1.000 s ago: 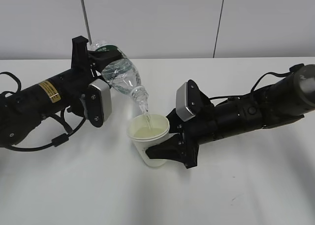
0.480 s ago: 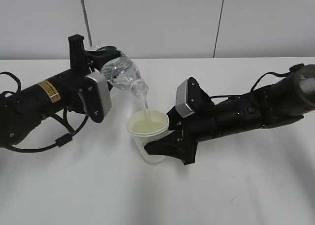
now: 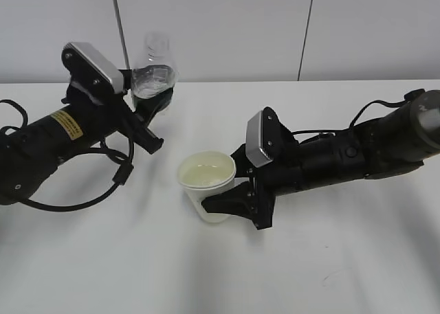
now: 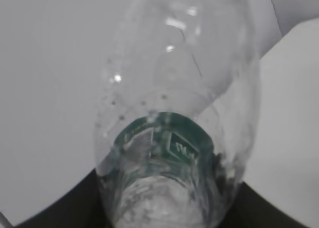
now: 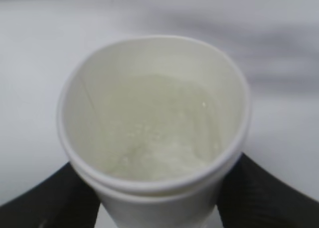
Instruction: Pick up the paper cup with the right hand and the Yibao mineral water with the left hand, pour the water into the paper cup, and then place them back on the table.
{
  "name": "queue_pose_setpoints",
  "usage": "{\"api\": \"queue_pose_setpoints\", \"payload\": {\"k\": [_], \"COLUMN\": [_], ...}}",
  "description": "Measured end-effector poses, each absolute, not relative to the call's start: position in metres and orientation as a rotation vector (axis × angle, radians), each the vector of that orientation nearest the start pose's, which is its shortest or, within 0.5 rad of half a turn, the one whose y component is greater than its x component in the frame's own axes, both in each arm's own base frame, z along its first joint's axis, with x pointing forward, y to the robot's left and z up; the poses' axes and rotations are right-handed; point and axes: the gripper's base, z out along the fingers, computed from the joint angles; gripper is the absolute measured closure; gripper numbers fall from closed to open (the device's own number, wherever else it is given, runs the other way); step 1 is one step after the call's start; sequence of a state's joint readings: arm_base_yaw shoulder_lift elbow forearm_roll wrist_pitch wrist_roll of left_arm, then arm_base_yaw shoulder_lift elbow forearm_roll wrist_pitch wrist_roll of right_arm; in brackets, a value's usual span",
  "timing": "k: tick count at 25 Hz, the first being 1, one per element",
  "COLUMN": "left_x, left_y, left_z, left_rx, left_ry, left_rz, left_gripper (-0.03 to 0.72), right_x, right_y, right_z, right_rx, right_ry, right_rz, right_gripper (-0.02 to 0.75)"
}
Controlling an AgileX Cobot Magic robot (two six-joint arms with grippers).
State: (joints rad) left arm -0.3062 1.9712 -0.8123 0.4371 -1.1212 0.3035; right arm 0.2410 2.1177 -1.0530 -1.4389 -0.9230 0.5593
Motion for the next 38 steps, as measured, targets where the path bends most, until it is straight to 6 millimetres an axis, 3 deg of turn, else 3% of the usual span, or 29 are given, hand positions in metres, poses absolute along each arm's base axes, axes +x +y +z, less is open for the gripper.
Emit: {"api": "queue_pose_setpoints", "payload": {"k": [8,11,16,25,28,33,38], "left_x": [0.349,0.347,0.337,0.326,0.323,0.316,0.311], "left_y": [-0.117,-0.107,-0.109,-0.115,-0.118,-0.128,-0.145], "left_z": [0.157,0.153,0.148,0.139,0.127,0.101,0.099], "left_rx": [0.574,0.619,0.765,0.901,0.935,0.981,1.053], "left_ry": [1.500,1.538,1.559,1.598,1.616,1.671,1.611], "left_rz": [-0.508,-0.602,-0.699,-0.799,-0.840,-0.902,-0.883], "left_gripper": [0.356,0.356,0.358,0.359,0.359,0.359,0.359], "right_x": [0.353,0.356,0.352,0.340,0.334,0.334,0.337], "right_y": [0.158,0.152,0.135,0.104,0.094,0.081,0.075], "right_z": [0.110,0.109,0.101,0.091,0.088,0.085,0.086], "right_rx": [-1.313,-1.238,-1.068,-0.771,-0.682,-0.572,-0.505], "right_ry": [1.618,1.651,1.716,1.678,1.680,1.720,1.730], "right_rz": [0.741,0.735,0.693,0.454,0.356,0.224,0.173], "right_gripper": [0.241,0.241,0.241,0.242,0.242,0.242,0.242]}}
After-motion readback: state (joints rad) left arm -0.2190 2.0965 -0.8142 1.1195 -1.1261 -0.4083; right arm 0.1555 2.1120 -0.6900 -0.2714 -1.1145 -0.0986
